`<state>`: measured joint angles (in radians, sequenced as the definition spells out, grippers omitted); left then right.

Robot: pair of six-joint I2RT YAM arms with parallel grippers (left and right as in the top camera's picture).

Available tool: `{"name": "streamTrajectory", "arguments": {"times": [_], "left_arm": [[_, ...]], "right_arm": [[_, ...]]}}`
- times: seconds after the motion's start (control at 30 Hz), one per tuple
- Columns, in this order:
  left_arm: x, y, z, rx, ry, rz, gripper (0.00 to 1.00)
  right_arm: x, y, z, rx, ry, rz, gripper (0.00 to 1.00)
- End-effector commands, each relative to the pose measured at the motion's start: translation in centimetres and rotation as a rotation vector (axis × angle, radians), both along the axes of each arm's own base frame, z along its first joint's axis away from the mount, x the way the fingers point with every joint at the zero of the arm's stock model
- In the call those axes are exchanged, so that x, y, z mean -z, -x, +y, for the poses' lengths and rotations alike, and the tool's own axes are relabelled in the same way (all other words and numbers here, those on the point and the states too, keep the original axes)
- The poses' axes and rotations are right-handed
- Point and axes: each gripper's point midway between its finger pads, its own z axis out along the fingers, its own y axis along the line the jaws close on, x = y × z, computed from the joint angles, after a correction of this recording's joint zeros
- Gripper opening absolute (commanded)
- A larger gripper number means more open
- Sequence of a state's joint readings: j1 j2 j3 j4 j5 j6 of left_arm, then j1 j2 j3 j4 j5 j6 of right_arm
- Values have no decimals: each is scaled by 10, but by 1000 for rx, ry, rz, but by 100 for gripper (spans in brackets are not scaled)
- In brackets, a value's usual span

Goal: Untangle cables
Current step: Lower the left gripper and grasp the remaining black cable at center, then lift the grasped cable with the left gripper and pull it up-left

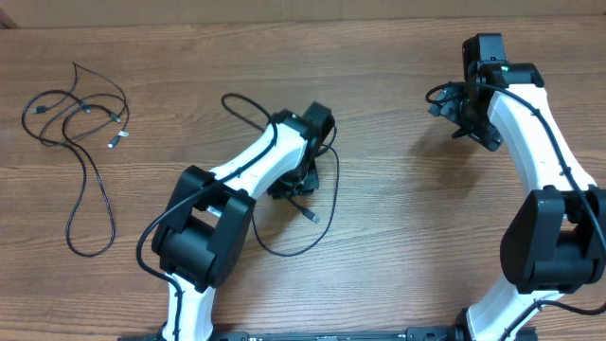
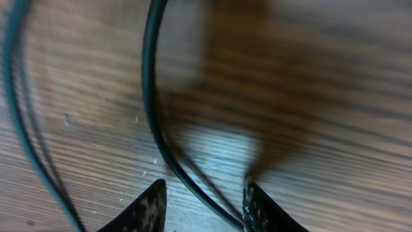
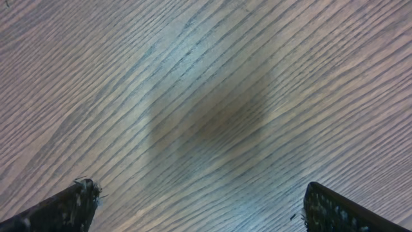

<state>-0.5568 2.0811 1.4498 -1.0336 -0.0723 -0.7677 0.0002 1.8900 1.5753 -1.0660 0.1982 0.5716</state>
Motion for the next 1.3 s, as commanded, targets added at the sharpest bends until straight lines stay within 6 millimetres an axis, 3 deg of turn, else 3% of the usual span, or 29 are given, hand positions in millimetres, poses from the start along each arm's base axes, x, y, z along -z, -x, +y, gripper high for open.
{"name": "streamTrajectory", "arguments": {"times": [0.0, 0.1, 0.13, 0.33, 0.6, 0.7, 0.97, 1.27], "left_arm": [[9, 8, 6, -126, -14, -27, 38], [23, 10, 5, -145, 2, -42, 18], [25, 11, 6, -145, 3, -44, 4], [19, 10, 12, -79, -1, -26, 4], [-53, -31, 25, -3, -56, -155, 4], [-71, -38, 31, 24, -100, -186, 4], [-67, -24, 60, 41, -248, -142, 4], [-45, -4, 82, -30, -296, -86, 4]], "right_arm": [[-5, 1, -2, 0, 11, -12, 100], [-5, 1, -2, 0, 11, -13, 100], [-5, 1, -2, 0, 11, -13, 100], [-5, 1, -2, 0, 11, -12, 100], [-5, 1, -2, 0, 11, -13, 100], [-5, 1, -2, 1, 11, -12, 100], [-5, 1, -2, 0, 11, -12, 100], [-5, 1, -2, 0, 11, -13, 100]]}}
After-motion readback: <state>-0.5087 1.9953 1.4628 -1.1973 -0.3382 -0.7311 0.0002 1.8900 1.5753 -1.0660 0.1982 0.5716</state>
